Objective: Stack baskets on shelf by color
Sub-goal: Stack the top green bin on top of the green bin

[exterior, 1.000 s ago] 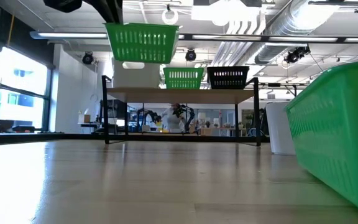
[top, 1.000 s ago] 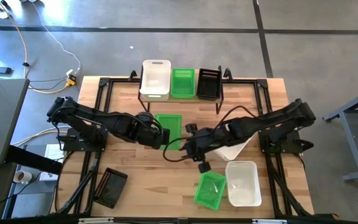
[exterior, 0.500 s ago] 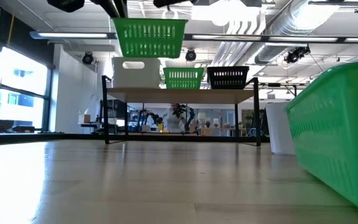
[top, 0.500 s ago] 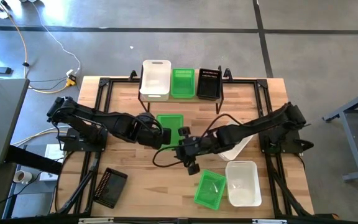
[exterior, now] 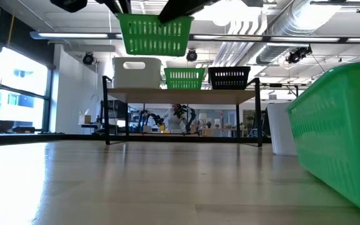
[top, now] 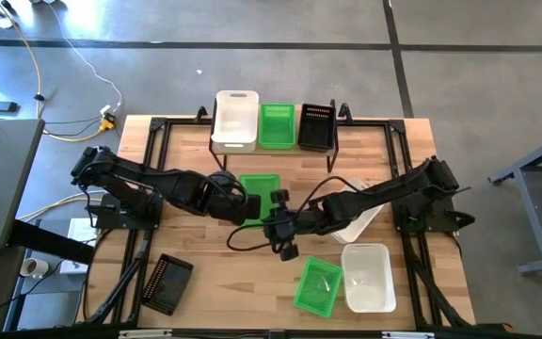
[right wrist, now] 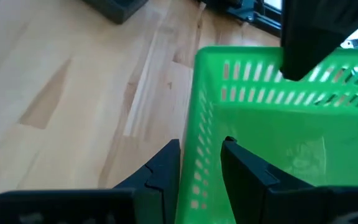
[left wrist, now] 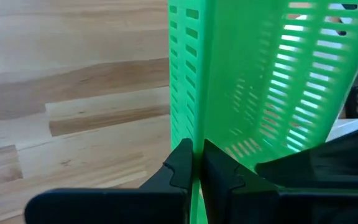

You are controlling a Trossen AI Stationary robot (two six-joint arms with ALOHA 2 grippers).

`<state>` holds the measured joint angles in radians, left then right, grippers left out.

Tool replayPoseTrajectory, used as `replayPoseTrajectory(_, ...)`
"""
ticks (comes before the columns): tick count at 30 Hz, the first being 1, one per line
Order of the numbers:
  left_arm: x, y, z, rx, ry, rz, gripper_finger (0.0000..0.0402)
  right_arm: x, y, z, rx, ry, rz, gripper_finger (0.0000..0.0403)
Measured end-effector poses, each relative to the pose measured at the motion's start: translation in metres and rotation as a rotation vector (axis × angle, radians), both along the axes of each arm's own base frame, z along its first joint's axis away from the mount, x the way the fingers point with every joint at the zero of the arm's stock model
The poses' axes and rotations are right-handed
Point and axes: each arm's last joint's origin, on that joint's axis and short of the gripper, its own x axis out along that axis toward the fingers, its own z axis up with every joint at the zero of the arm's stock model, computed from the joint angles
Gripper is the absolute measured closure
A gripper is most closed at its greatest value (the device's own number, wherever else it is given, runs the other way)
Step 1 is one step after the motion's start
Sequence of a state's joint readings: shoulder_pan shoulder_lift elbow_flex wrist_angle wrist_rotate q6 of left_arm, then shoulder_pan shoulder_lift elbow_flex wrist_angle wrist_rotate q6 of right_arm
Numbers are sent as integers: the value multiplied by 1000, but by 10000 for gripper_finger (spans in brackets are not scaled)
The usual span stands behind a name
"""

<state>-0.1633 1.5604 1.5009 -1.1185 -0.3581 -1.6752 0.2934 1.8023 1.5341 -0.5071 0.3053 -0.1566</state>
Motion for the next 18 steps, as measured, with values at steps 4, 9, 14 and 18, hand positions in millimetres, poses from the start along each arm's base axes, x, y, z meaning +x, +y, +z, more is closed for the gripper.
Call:
replayPoseTrajectory(4,4,3,1,-15,-31,-11,396,2,-1,-7,1,36,7,300)
replayPoseTrajectory(9,4,3,1,-16,-30,-34,396,3,-3,-15,-18,77,-13,321)
replayPoseTrajectory(14,4,3,1,-12,-21,-51,396,2,-2,-14,13,71,-37,393)
replayPoseTrajectory(18,4,3,1,-6,-18,-60,393,2,-2,-14,17,72,-43,392)
